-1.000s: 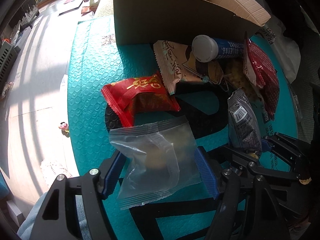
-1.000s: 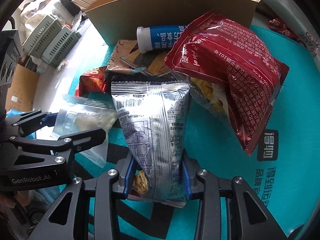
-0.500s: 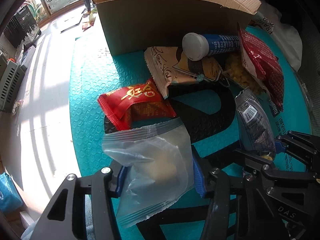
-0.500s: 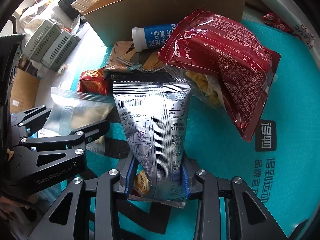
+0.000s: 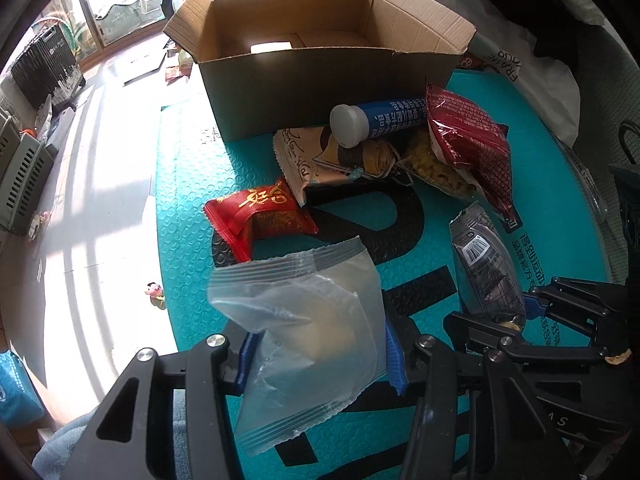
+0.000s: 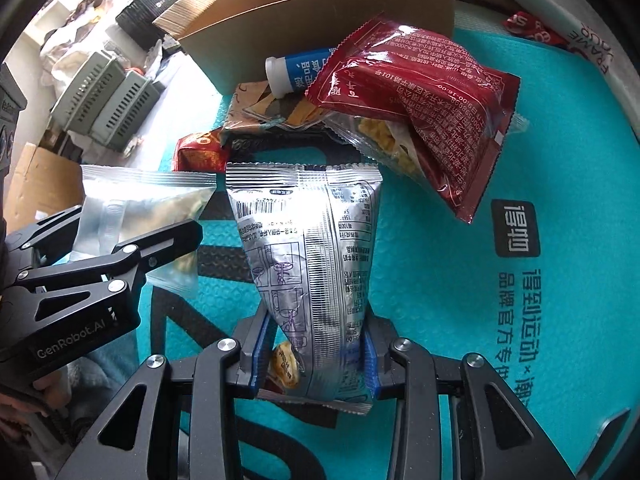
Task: Organize snacks
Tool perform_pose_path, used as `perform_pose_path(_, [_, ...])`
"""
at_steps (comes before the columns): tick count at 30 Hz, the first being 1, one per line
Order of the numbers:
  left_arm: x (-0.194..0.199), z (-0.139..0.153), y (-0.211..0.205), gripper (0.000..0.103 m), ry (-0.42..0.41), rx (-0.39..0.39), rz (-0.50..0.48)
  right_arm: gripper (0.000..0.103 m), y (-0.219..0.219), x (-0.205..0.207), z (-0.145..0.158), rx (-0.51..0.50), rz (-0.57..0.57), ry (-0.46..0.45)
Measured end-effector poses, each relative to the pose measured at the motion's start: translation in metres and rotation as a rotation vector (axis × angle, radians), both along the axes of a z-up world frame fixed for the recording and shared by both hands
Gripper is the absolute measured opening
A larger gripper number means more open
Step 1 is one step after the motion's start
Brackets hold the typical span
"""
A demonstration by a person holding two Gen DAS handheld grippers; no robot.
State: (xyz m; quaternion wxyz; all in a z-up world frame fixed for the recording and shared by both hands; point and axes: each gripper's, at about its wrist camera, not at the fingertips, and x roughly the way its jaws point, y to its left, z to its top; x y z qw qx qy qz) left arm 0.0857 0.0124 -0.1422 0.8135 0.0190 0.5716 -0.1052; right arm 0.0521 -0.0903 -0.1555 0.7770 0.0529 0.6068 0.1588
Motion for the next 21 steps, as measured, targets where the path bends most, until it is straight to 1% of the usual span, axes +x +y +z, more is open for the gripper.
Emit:
perform_pose_path(11, [-0.025, 0.039, -0.003, 0.049, -0.048, -0.038, -0.007, 0.036, -0.016, -0.018, 0.033, 0.037, 0.01, -0.05])
perform_pose_path(17, [-0.02, 0.068, 0.0, 0.049, -0.097, -0.047, 0.006, 0.036, -0.017, -0.018, 0.056, 0.046, 0.036, -0.09])
perform_pose_path(21, [-0.009, 0.091, 0.0, 0.049, -0.138, -0.057, 0.017, 0.036, -0.018, -0.013, 0.076, 0.052, 0.052, -0.132])
